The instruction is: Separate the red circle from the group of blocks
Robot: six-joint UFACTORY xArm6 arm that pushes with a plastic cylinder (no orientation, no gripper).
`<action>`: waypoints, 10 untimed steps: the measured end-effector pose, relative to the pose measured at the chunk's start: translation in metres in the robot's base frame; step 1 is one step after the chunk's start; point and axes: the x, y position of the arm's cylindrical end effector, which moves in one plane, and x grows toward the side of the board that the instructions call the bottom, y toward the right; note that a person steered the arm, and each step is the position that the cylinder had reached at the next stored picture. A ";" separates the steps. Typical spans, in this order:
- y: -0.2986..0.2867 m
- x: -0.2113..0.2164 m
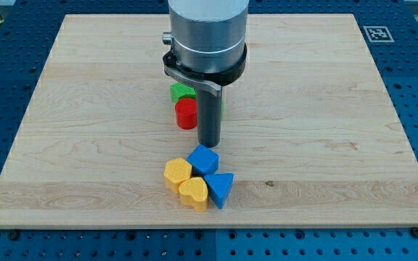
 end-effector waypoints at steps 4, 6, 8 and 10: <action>-0.001 -0.025; -0.002 -0.048; -0.017 -0.048; -0.038 -0.048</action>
